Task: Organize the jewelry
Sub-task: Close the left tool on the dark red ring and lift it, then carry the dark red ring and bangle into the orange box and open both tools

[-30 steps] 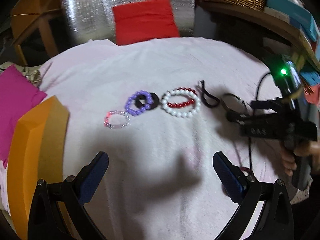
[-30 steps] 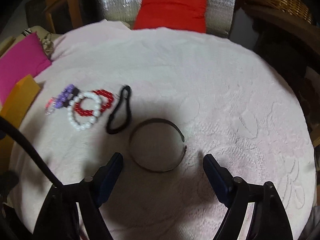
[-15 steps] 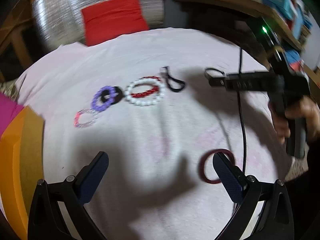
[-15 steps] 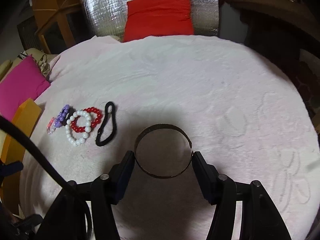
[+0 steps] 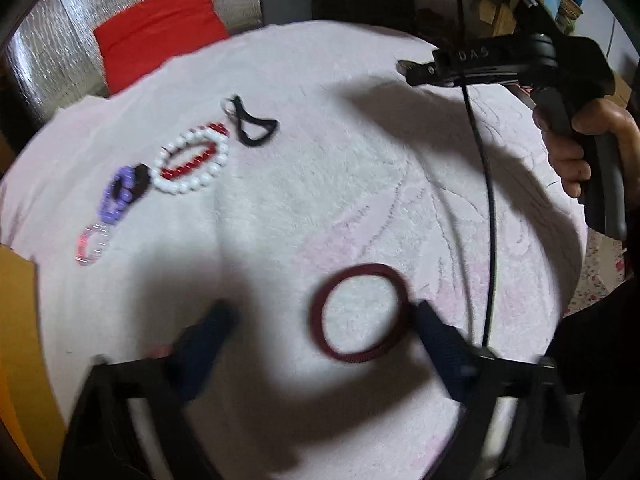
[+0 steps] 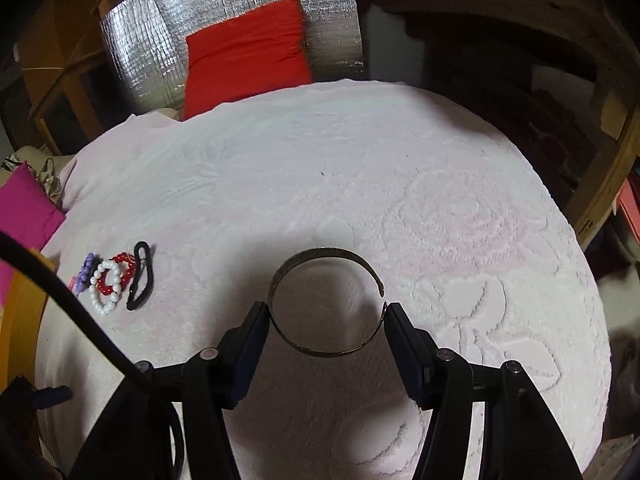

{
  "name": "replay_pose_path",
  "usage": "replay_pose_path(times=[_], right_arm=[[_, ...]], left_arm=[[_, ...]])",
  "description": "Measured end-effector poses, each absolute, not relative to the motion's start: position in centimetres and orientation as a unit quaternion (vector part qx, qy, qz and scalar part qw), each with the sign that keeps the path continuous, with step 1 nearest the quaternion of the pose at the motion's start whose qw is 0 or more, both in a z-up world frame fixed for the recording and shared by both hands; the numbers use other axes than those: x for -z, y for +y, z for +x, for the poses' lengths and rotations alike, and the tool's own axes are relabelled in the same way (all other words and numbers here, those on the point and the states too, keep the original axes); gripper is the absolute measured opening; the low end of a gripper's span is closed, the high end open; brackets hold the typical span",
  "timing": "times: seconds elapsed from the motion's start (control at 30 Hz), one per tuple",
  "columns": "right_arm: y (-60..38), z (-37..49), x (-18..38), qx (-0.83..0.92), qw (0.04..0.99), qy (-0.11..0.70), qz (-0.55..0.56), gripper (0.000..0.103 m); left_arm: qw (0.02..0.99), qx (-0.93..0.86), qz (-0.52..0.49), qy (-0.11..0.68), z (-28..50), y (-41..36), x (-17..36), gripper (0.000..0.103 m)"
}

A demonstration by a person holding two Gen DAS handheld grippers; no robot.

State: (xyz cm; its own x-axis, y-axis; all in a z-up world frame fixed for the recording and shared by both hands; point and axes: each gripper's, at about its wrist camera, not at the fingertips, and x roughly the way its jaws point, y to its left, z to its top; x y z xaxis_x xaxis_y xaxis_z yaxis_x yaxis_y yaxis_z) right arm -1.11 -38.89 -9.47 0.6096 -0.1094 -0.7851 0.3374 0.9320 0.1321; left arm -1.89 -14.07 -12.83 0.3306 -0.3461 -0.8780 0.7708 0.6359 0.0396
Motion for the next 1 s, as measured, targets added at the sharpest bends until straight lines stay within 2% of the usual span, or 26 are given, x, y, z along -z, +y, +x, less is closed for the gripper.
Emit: replay_pose_path(times=[0.07, 0.1, 0.17, 0.23, 0.27, 0.3, 0.4, 0.57, 0.73, 1.0], right_arm=[[-38.5, -0.9, 9.3, 0.123, 0.888, 0.423, 0.134, 0.063], [-38.3, -0.8, 9.2, 0.12, 0.889, 0.422, 0.134, 0.063], [-37.7, -0.9, 9.0, 0.115, 0.892, 0.417, 0.133, 0.063], [-37.0, -0.8, 8.5, 0.108, 0.897, 0.408, 0.134, 0.063], [-36.7, -0.6, 8.5, 0.105, 0.898, 0.406, 0.136, 0.063], [-36.4, -0.6, 8.3, 0.101, 0.9, 0.402, 0.138, 0.063], [-35.3, -0.4, 7.8, 0.092, 0.904, 0.395, 0.137, 0.063], [-32.8, 0.0, 7.3, 0.069, 0.909, 0.39, 0.127, 0.063], [-29.5, 0.7, 6.8, 0.033, 0.917, 0.38, 0.117, 0.063], [-20.0, 2.2, 5.4, -0.067, 0.933, 0.347, 0.071, 0.063]], left_arm=[[0.787, 0.357, 0.227, 0.45, -1.6, -14.4, 12.9, 0.082], [0.786, 0.362, 0.227, 0.446, -1.6, -14.6, 12.8, 0.077], [0.79, 0.367, 0.216, 0.44, -1.3, -14.4, 12.4, 0.06], [0.794, 0.369, 0.201, 0.439, -0.8, -14.0, 12.0, 0.031], [0.794, 0.373, 0.193, 0.441, -0.5, -13.8, 11.9, 0.025], [0.791, 0.378, 0.183, 0.445, -0.1, -13.5, 11.8, 0.014], [0.791, 0.384, 0.17, 0.445, -0.1, -12.7, 11.3, 0.01], [0.812, 0.369, 0.158, 0.424, 1.0, -11.1, 10.7, 0.009], [0.849, 0.333, 0.131, 0.389, 1.4, -8.1, 7.9, 0.009], [0.92, 0.2, 0.052, 0.334, 2.7, 1.6, 3.0, 0.009]])
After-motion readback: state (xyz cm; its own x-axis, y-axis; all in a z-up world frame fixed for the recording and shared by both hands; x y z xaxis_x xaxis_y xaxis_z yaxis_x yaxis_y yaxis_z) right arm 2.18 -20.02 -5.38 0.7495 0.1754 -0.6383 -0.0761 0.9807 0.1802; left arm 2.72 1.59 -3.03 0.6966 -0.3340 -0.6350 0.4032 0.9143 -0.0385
